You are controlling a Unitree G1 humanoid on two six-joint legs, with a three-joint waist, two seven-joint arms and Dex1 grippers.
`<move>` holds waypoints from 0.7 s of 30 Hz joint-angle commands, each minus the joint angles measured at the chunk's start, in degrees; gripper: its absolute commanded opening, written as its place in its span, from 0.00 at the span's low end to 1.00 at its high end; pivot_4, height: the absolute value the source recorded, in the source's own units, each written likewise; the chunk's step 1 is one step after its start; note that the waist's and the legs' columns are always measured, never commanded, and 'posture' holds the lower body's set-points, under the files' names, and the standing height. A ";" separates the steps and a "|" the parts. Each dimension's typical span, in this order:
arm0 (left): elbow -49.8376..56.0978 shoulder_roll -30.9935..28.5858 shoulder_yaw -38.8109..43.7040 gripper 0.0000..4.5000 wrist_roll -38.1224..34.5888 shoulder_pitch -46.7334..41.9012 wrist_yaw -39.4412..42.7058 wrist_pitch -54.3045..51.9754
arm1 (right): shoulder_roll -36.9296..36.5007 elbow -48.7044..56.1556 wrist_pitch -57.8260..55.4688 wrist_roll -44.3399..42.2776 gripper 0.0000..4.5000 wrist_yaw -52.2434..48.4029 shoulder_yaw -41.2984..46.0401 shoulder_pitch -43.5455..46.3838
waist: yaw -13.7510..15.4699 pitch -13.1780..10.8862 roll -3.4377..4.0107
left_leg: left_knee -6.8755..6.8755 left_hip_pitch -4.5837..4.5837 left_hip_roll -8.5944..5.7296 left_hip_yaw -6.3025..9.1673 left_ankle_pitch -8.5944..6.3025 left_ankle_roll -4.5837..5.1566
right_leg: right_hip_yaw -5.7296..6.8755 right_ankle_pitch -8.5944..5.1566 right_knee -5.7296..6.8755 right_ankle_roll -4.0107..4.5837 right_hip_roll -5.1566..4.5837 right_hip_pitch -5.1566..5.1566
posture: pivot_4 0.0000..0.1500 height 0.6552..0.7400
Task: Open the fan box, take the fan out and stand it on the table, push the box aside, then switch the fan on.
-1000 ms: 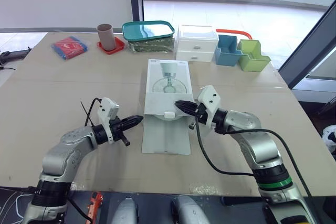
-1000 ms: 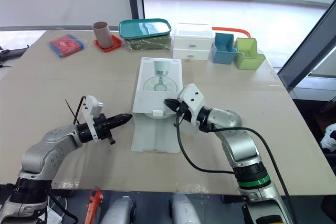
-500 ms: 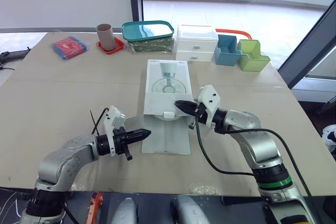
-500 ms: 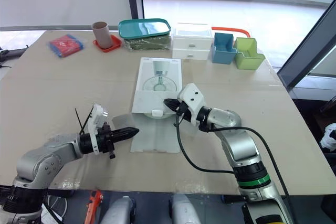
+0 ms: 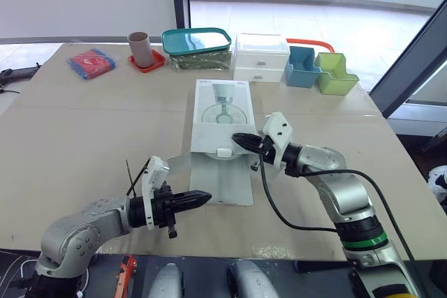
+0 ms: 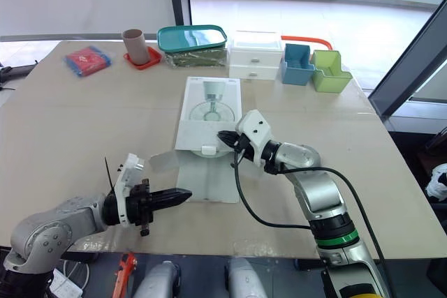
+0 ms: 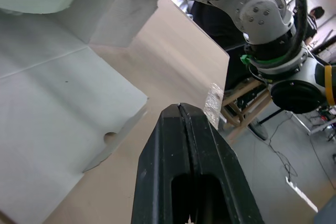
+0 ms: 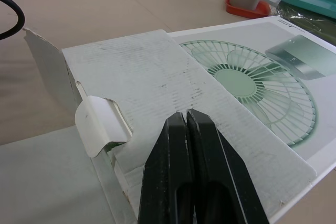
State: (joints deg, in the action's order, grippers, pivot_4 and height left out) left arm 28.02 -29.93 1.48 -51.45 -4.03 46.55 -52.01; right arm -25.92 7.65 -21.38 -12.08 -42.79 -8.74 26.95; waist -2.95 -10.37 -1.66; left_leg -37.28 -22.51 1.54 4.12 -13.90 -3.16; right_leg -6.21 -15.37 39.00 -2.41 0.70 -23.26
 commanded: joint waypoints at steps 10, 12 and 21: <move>0.77 1.34 3.35 0.00 -5.30 3.97 -5.80 -0.62 | 0.30 -0.18 -0.27 0.19 0.01 -0.19 -0.07 0.25 | 0.03 0.00 0.00 | 0.01 0.00 0.01 -0.01 0.00 0.00 | 0.00 -0.04 0.00 0.00 0.00 -0.01 | 1.00 1.00; 0.78 1.23 3.30 0.00 -5.56 3.97 -6.03 -0.60 | 0.31 -0.18 -0.27 0.19 0.01 -0.19 -0.07 0.25 | 0.01 0.00 0.00 | 0.01 0.01 0.01 -0.01 0.00 0.00 | -0.01 -0.04 0.00 0.00 0.00 -0.01 | 1.00 1.00; -16.02 11.05 6.33 0.00 -21.45 -6.48 -25.73 -16.97 | -0.27 1.04 -1.23 0.13 0.01 -0.10 0.20 -0.38 | -0.15 0.02 -0.07 | -0.08 0.00 0.00 -0.01 -0.02 0.01 | -0.04 -0.11 -0.02 -0.31 0.00 0.03 | 1.00 1.00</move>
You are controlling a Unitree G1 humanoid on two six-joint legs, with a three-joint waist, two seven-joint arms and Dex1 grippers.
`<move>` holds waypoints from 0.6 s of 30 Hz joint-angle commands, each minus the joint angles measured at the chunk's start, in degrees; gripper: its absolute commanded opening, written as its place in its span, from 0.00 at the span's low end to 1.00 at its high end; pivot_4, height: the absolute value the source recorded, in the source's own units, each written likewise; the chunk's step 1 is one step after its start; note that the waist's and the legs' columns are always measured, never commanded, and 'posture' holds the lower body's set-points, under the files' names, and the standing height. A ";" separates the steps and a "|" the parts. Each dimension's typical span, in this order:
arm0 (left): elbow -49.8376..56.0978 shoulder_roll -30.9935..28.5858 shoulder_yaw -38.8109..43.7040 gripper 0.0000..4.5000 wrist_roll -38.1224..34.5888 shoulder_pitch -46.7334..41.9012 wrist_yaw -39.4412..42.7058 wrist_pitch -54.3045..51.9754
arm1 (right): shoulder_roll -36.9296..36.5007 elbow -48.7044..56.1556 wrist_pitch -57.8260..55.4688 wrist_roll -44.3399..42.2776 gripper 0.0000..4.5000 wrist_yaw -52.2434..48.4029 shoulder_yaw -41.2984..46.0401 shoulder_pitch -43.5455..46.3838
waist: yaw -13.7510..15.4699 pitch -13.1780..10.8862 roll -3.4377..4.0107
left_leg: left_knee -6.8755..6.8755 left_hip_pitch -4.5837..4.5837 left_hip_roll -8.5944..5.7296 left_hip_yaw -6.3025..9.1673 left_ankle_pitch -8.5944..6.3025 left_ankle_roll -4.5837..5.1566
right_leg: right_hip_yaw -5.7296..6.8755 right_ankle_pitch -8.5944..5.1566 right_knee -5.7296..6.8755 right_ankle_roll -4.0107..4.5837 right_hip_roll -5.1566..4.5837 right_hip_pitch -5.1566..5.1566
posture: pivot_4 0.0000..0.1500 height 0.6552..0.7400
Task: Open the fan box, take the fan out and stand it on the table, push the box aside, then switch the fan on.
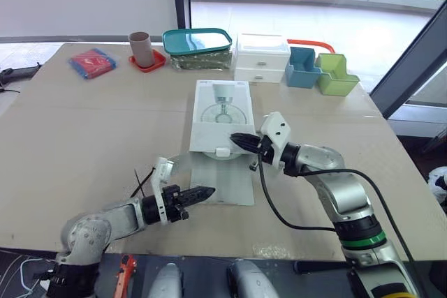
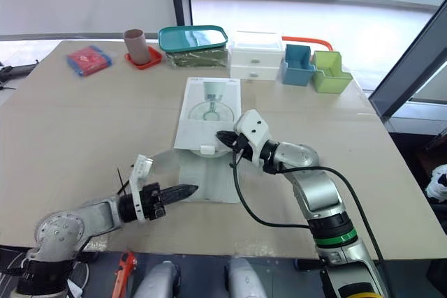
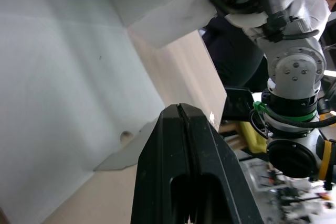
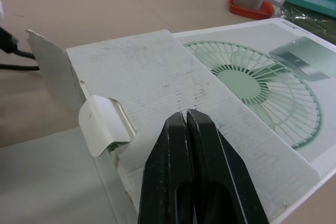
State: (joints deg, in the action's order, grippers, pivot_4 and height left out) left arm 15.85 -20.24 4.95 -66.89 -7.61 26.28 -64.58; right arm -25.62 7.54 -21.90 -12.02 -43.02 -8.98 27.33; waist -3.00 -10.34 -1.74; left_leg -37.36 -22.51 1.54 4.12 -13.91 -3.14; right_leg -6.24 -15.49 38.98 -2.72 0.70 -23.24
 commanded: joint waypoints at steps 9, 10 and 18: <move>-8.70 4.93 4.29 0.00 -13.57 -7.37 -14.39 -7.34 | -0.93 1.95 -1.09 0.10 0.01 0.24 0.48 -1.14 | 0.16 0.00 0.01 | 0.04 0.01 -0.03 0.05 0.01 -0.02 | 0.04 0.15 0.01 0.29 -0.01 0.01 | 1.00 1.00; -9.32 6.15 4.61 0.00 -13.81 -7.29 -16.42 -6.91 | -0.98 2.00 -1.11 0.11 0.01 0.25 0.45 -1.10 | 0.16 0.00 0.01 | 0.04 0.00 -0.03 0.05 0.01 -0.02 | 0.04 0.16 0.01 0.29 0.00 0.01 | 1.00 1.00; -8.82 8.93 3.96 0.12 -4.60 -6.82 -18.58 0.56 | -1.15 2.25 -1.18 0.11 0.00 0.35 0.31 -1.06 | 0.26 0.00 0.01 | 0.04 0.02 -0.08 0.05 0.02 -0.04 | 0.02 0.15 0.00 0.29 -0.04 0.03 | 1.00 1.00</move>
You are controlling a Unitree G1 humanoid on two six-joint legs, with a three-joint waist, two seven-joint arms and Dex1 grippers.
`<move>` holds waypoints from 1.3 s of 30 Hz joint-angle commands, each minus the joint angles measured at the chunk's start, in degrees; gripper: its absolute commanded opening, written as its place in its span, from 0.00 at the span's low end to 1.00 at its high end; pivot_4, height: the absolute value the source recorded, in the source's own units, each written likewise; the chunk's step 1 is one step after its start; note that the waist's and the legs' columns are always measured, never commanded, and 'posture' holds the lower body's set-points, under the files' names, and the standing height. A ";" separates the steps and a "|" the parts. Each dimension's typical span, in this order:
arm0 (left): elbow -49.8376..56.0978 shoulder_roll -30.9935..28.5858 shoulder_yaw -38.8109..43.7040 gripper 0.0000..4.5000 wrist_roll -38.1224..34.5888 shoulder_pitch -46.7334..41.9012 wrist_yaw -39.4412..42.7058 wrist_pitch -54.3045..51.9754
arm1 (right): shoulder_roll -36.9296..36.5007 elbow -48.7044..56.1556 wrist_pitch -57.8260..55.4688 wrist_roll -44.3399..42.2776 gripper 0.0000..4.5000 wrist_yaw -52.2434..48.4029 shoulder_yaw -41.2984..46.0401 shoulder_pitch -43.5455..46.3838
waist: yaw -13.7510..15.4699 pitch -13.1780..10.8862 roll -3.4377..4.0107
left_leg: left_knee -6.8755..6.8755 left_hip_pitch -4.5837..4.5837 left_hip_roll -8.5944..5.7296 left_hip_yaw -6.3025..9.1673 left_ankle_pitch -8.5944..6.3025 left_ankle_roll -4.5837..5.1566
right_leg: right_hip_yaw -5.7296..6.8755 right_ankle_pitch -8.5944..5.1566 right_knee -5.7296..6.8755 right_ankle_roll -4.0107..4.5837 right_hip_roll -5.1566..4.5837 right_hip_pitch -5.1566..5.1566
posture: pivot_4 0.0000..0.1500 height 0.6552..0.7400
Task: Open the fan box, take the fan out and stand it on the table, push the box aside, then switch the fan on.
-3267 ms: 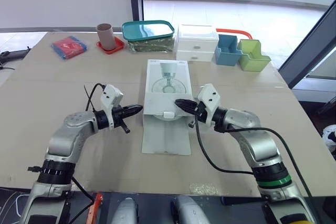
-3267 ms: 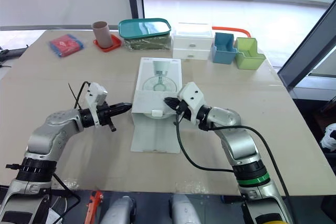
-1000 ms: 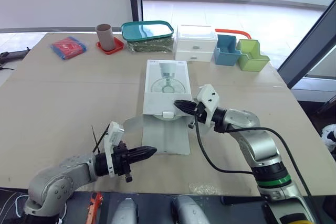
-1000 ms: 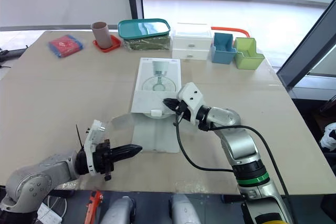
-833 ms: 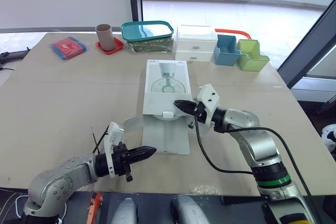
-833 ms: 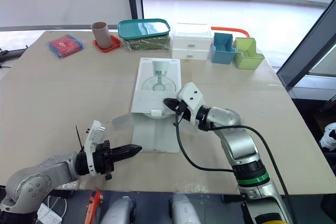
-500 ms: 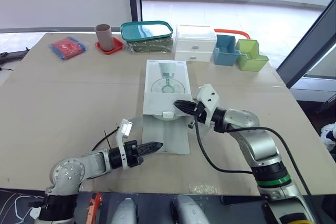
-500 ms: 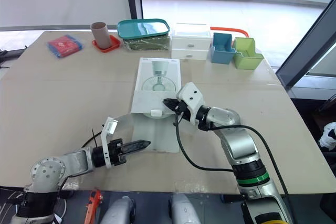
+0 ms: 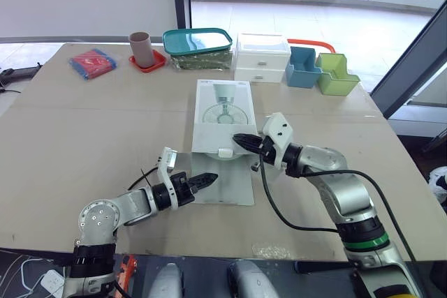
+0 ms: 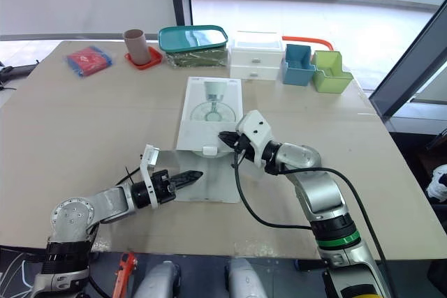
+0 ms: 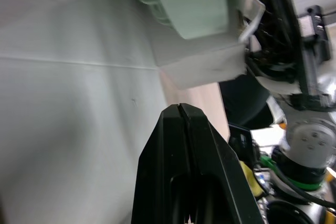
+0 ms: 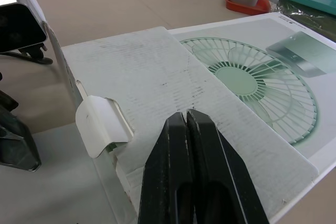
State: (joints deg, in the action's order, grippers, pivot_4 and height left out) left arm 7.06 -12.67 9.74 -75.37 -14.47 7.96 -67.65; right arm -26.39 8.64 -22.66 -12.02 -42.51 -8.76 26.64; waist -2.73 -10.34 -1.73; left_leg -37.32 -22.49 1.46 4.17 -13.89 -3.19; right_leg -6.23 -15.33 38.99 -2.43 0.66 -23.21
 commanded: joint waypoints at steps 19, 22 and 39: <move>-5.10 8.41 0.45 0.58 8.51 -5.76 0.15 7.65 | -0.68 1.90 -0.91 0.07 0.00 0.07 0.27 -0.56 | 0.00 0.00 -0.01 | 0.00 -0.03 -0.05 0.00 0.00 -0.01 | 0.00 0.00 -0.03 -0.02 -0.02 -0.01 | 1.00 1.00; -4.77 8.68 0.86 0.58 7.96 -5.90 0.47 7.50 | -0.60 1.99 -1.03 0.04 0.00 0.14 0.26 -0.55 | 0.01 0.00 -0.01 | 0.00 -0.04 -0.05 0.01 0.01 -0.01 | 0.00 -0.01 -0.02 -0.03 -0.02 -0.01 | 1.00 1.00; -4.65 10.41 2.46 0.58 7.27 -7.11 1.87 8.41 | -0.51 1.75 -1.11 0.20 0.00 0.19 0.07 -0.72 | 0.01 -0.01 -0.01 | 0.01 -0.04 -0.05 0.00 0.00 -0.01 | 0.00 -0.02 -0.05 -0.05 -0.01 -0.01 | 1.00 1.00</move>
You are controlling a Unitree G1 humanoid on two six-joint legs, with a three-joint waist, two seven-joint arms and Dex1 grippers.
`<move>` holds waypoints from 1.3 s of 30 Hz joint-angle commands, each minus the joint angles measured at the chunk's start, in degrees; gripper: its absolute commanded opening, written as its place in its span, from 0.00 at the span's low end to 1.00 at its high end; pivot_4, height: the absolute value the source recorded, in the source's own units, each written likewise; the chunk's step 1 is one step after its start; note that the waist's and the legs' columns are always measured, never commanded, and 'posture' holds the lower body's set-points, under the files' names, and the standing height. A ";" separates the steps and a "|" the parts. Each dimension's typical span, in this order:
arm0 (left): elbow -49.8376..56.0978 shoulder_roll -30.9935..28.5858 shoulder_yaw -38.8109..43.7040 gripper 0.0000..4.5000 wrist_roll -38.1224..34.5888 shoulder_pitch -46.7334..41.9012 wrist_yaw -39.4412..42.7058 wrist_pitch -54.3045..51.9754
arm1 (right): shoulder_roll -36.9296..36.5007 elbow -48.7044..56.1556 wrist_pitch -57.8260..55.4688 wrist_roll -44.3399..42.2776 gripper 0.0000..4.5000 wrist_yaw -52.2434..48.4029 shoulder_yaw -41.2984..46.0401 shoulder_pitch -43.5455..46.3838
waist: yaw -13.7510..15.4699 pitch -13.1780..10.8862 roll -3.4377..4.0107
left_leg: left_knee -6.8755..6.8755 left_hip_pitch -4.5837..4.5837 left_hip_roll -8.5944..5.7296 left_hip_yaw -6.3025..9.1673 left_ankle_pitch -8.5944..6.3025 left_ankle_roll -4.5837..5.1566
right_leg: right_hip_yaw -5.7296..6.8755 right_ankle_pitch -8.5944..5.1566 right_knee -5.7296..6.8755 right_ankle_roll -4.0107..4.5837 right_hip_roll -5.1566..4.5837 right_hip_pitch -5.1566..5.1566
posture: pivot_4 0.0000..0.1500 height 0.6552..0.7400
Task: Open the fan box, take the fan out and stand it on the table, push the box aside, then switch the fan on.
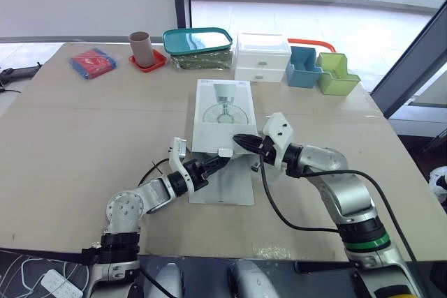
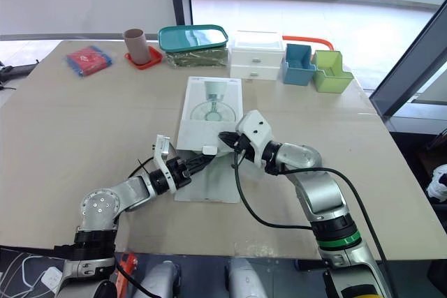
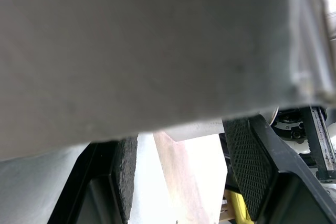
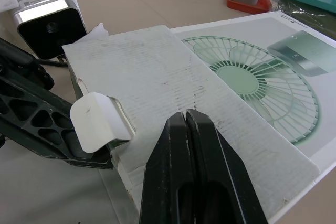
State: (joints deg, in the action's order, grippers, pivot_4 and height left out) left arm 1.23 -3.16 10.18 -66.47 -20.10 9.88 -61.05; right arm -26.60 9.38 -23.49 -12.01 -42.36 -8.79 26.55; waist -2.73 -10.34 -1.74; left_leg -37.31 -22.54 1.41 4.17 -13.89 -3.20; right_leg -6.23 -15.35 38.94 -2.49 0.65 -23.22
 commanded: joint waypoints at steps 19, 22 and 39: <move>-0.65 2.16 4.55 0.58 -6.81 0.41 -6.57 -1.82 | -0.43 1.42 -0.49 0.33 0.00 0.09 0.06 -1.09 | -0.02 0.00 -0.01 | 0.01 0.01 0.01 0.00 -0.01 -0.01 | 0.00 -0.01 -0.02 -0.02 0.01 0.00 | 1.00 1.00; -1.17 2.20 4.59 0.58 -7.43 0.37 -6.90 -1.92 | -0.40 1.40 -0.48 0.39 0.00 0.17 0.06 -1.07 | -0.03 0.00 -0.01 | 0.01 0.01 0.01 0.00 -0.01 -0.01 | -0.01 -0.01 -0.02 -0.02 0.01 0.00 | 1.00 1.00; -1.37 -0.06 2.99 0.22 -5.57 -0.40 -2.32 -2.12 | -0.36 1.44 -0.57 0.39 0.00 0.36 0.28 -0.99 | -0.02 0.00 -0.01 | 0.01 0.01 0.00 0.00 0.01 -0.03 | -0.01 -0.16 -0.03 -0.28 0.01 0.01 | 1.00 1.00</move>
State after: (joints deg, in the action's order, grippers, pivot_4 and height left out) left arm -1.13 -2.10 13.25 -72.36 -20.79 7.23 -62.77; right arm -26.63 10.09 -23.65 -11.89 -42.13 -8.63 25.83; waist -2.75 -10.35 -1.75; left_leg -37.30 -22.52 1.41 4.17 -13.88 -3.23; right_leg -6.24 -15.51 38.91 -2.76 0.66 -23.20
